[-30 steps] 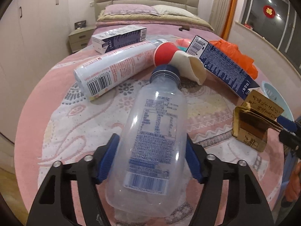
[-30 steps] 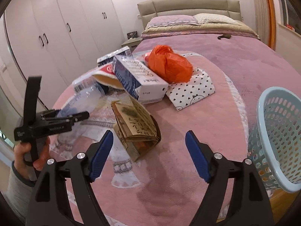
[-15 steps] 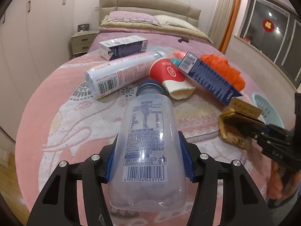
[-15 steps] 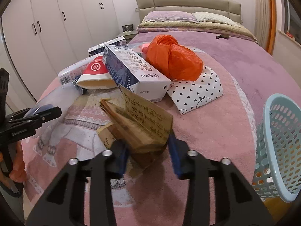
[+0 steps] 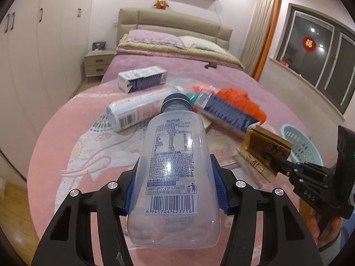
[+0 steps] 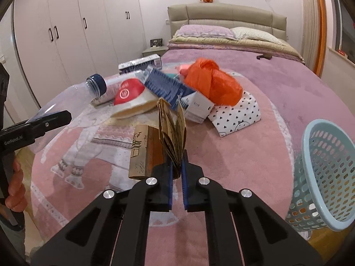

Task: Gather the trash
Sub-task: 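Carry bottle and cardboard over the wastebasket and open both tools to drop them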

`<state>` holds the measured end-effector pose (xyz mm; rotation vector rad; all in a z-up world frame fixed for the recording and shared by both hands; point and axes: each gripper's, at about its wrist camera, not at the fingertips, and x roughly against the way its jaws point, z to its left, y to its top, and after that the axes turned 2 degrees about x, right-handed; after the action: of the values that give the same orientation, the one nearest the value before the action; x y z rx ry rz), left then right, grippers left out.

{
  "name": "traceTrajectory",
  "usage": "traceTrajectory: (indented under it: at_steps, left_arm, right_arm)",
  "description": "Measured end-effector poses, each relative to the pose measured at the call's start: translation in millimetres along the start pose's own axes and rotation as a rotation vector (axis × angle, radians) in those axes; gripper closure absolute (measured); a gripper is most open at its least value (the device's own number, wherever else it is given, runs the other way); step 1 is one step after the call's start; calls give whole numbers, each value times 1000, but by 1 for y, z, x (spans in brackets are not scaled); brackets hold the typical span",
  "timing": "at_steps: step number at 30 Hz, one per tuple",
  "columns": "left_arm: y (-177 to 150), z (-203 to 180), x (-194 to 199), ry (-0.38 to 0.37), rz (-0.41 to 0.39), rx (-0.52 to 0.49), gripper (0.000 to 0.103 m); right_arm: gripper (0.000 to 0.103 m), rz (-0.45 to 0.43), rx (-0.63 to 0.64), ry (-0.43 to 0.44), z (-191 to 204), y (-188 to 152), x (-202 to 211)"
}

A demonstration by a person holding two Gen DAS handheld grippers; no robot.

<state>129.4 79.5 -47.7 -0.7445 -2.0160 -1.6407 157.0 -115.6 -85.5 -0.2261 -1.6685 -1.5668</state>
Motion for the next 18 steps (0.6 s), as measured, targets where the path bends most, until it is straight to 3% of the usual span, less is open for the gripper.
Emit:
traceTrajectory:
  at_steps: [9, 18]
  left_arm:
    - [6, -31, 8, -71, -21, -67, 49]
    - [19, -84, -6, -153, -22, -151, 49]
  right_arm:
    - [98, -55, -51, -33, -13, -6, 29]
    - [98, -127, -114, -144, -51, -7, 65]
